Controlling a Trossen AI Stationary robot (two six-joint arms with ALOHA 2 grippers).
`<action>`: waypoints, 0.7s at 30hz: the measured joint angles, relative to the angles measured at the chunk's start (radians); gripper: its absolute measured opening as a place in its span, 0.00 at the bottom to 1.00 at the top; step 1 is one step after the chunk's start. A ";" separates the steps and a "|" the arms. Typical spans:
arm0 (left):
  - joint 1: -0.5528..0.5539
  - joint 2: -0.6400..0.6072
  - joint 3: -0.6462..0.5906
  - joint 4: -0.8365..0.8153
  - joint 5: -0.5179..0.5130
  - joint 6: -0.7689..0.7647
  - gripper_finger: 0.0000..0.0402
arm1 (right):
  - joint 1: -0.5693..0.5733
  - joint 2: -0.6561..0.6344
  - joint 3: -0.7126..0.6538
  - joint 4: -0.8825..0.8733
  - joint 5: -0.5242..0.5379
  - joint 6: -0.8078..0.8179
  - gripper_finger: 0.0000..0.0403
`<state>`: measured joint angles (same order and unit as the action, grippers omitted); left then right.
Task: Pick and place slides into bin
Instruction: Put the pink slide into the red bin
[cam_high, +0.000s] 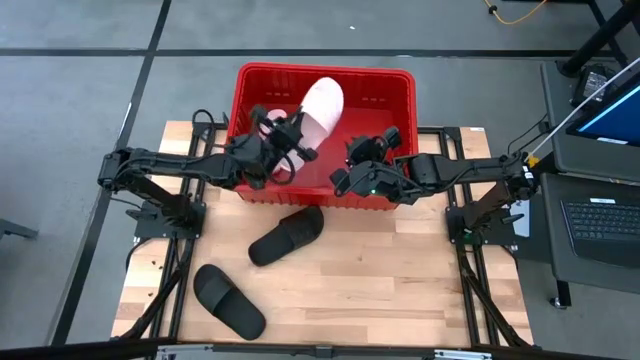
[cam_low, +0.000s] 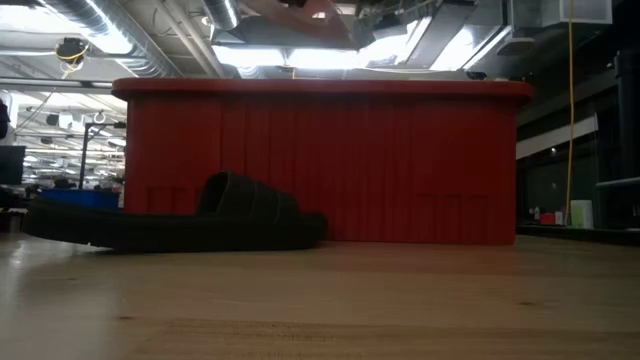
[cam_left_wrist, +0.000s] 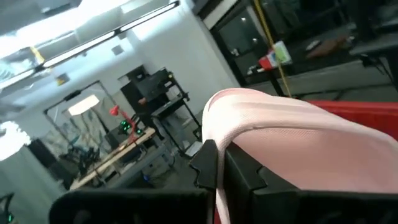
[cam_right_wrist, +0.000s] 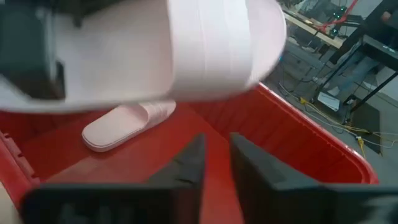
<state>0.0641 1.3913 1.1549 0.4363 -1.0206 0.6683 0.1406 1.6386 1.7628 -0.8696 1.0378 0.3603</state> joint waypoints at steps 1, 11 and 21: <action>0.008 -0.004 0.000 0.014 -0.003 -0.005 0.01 | 0.000 0.000 0.004 0.000 0.000 -0.001 0.13; 0.086 -0.045 0.000 0.009 0.074 -0.095 0.01 | -0.025 -0.008 0.094 -0.035 0.025 -0.089 0.01; 0.142 -0.045 0.000 -0.013 0.170 -0.174 0.01 | -0.103 -0.091 0.097 -0.174 -0.046 -0.029 0.00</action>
<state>0.2064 1.3464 1.1549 0.4233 -0.8503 0.4941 0.0378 1.5481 1.8597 -1.0436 0.9918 0.3317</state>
